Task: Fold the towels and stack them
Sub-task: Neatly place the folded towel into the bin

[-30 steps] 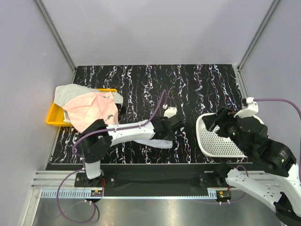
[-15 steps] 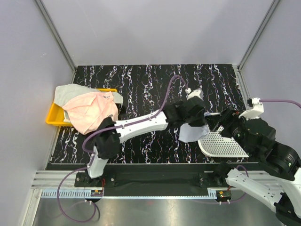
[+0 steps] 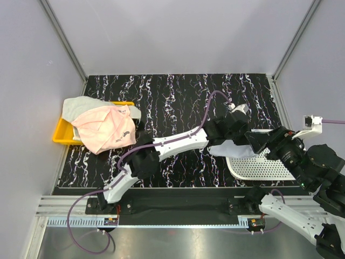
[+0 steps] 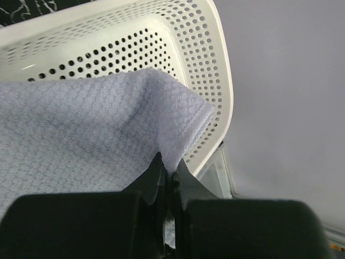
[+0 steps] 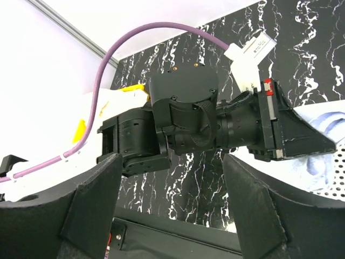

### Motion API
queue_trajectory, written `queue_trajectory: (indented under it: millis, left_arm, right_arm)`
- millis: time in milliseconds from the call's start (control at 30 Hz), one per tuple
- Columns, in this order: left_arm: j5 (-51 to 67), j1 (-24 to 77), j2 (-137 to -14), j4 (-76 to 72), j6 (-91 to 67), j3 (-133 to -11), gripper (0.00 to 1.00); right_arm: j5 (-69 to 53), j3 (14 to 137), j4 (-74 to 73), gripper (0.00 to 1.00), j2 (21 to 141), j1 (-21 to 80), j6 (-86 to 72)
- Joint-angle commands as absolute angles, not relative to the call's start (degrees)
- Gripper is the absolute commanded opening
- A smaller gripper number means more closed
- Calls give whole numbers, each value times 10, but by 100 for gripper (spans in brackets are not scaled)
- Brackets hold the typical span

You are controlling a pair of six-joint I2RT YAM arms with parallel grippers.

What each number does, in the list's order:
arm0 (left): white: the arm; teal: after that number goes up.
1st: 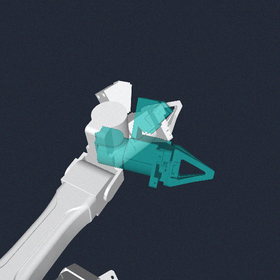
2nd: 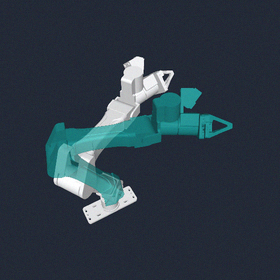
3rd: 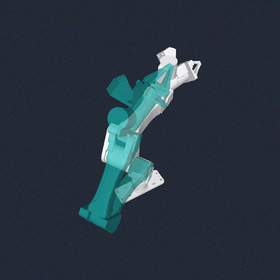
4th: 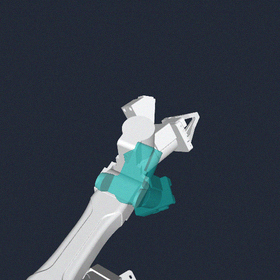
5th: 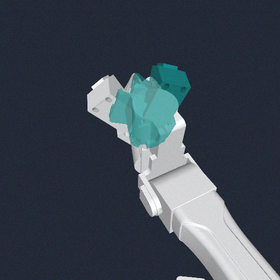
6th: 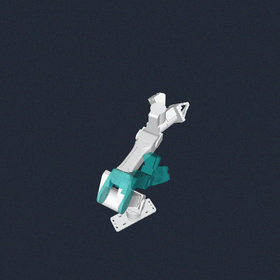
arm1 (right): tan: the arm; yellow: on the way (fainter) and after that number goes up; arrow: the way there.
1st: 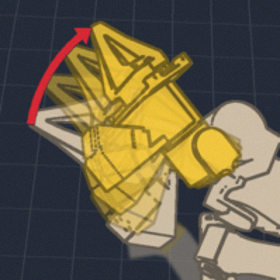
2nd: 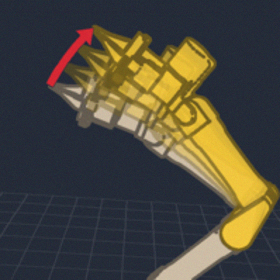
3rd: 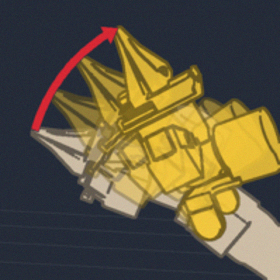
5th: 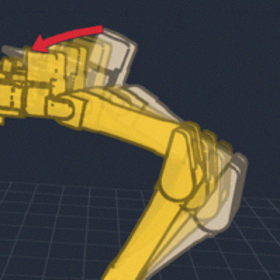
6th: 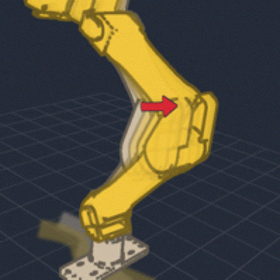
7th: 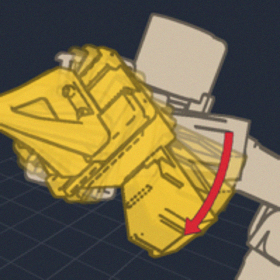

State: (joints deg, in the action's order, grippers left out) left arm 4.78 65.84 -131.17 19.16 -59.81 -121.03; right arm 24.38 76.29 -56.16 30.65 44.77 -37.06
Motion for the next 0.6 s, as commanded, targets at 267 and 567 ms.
queue_trajectory:
  millis: [267, 567]
  left_arm:
    - [95, 680, -1350, 33, -678, -1214, 0]
    - [117, 689, -1395, -23, -717, -1224, 0]
  right_arm:
    - [252, 777, -589, 82, 290, 445, -365]
    - [257, 775, -600, 82, 277, 444, -367]
